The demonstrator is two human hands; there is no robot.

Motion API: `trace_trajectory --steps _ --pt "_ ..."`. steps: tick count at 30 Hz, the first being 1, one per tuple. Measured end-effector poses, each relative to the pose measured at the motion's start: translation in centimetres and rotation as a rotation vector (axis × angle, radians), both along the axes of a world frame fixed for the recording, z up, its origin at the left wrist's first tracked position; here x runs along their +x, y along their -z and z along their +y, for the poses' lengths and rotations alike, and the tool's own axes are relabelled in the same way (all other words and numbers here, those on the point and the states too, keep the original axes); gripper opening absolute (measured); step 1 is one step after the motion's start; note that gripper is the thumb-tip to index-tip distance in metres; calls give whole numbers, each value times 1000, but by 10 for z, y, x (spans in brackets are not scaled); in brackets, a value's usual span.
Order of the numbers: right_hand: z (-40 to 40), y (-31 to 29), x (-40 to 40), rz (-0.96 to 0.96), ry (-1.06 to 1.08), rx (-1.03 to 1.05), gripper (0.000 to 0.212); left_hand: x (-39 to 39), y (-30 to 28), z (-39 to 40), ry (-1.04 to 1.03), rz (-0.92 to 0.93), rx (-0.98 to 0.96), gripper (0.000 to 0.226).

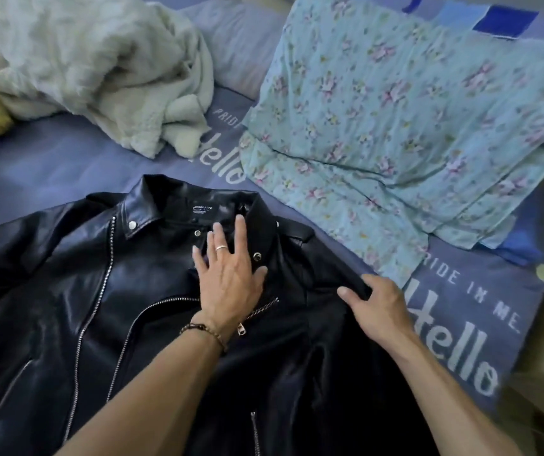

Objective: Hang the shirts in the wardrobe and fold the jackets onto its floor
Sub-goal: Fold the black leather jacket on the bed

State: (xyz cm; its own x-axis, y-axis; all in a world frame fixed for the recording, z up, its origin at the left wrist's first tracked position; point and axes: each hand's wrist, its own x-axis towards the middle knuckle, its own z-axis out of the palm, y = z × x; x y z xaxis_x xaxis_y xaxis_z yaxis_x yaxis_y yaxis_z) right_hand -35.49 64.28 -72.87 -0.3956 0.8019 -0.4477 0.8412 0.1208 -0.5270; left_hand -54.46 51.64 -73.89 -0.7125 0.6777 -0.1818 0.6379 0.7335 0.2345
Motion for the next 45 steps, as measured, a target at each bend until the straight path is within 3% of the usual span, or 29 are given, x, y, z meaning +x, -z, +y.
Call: trace_trajectory --steps 2,4,6,9,12,15,18,23,27,30,32,34,37,39,41,43,45 --pt "20 1 1 4 21 60 41 -16 2 19 -96 -35 -25 58" --pt "33 15 7 -55 21 -40 35 -25 4 30 -121 -82 30 18" --pt "35 26 12 -102 34 -109 31 -36 1 31 -154 -69 113 10" --pt "36 36 12 -95 102 -35 35 -65 -1 33 -210 41 104 19" --pt "31 38 7 -119 136 -11 26 -81 9 27 -287 -84 6 35" --pt "23 29 2 -194 122 -6 55 -66 12 7 -246 -85 -15 70" --pt "2 17 1 -202 102 167 49 -40 6 -30 -277 -35 49 85" --pt "-85 16 15 -73 0 442 63 -6 -1 -133 -456 -249 48 70" --pt "-172 18 38 45 -44 369 65 12 -11 -200 -482 -417 -35 50" --pt "-234 19 62 77 107 253 72 32 -10 -245 -343 -608 7 39" --pt "-269 18 78 23 136 163 75 41 -10 -267 -204 -536 95 25" --pt "-288 24 91 -82 40 134 75 32 -8 -276 -201 -399 218 19" --pt "-299 18 93 -219 -19 240 68 16 -4 -298 -195 -389 145 35" --pt "-311 6 80 -163 -69 410 54 16 -4 -324 -160 -350 154 31" --pt "-338 -4 59 21 -183 530 42 20 -4 -361 -71 -228 158 26" --pt "-379 -8 35 89 -385 442 53 21 -7 -397 71 -145 100 34" --pt "-421 -5 15 -42 -621 265 80 22 -6 -425 217 -160 29 51"
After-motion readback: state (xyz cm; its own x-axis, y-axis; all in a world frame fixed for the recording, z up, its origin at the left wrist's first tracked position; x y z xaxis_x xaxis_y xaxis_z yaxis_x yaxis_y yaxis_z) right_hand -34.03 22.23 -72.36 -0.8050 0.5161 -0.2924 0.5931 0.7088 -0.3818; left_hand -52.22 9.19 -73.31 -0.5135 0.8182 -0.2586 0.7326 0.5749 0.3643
